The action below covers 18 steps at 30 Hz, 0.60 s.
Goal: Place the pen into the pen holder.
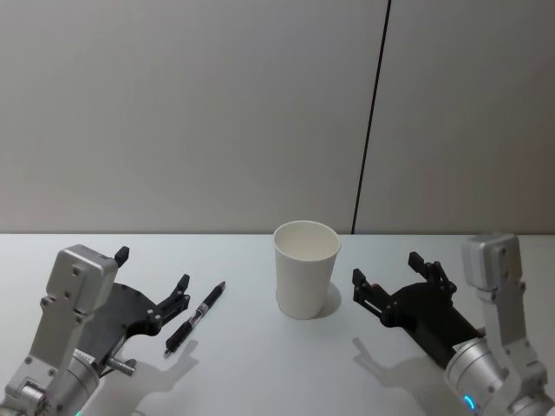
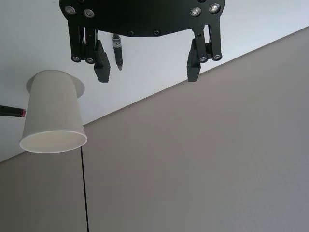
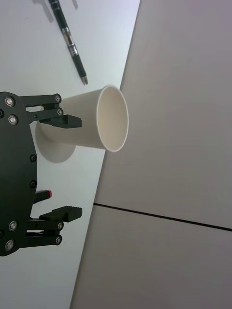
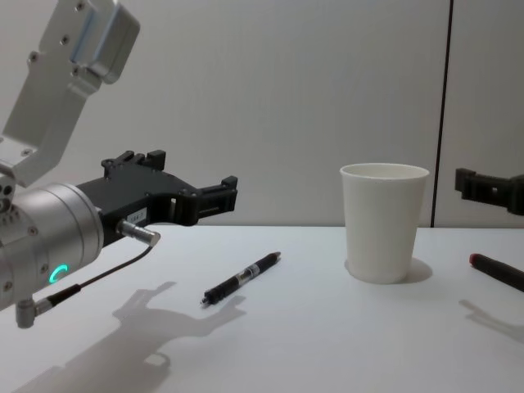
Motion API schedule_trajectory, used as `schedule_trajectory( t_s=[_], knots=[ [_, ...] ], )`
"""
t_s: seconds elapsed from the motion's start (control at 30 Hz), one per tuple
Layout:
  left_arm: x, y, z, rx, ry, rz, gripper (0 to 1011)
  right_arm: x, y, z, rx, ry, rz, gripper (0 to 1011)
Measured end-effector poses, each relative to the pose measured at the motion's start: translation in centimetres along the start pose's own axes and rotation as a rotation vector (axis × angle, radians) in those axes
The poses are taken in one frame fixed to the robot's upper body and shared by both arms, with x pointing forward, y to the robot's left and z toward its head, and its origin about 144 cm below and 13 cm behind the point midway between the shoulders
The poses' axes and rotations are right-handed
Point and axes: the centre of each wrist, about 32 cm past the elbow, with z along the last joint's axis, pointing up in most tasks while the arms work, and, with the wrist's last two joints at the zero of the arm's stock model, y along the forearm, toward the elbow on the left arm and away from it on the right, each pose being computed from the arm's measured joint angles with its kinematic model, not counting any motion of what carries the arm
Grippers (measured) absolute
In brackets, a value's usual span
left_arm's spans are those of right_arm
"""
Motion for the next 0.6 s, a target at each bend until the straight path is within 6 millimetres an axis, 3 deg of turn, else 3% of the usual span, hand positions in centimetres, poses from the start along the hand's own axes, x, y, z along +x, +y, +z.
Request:
schedule_trajectory(
  t_s=[0.6],
  knots=[
    [0.0, 0.0, 0.0, 0.000, 0.000, 0.000, 1002, 2.7, 1.5, 4.4, -0.207, 0.024, -0.049, 1001]
  ],
)
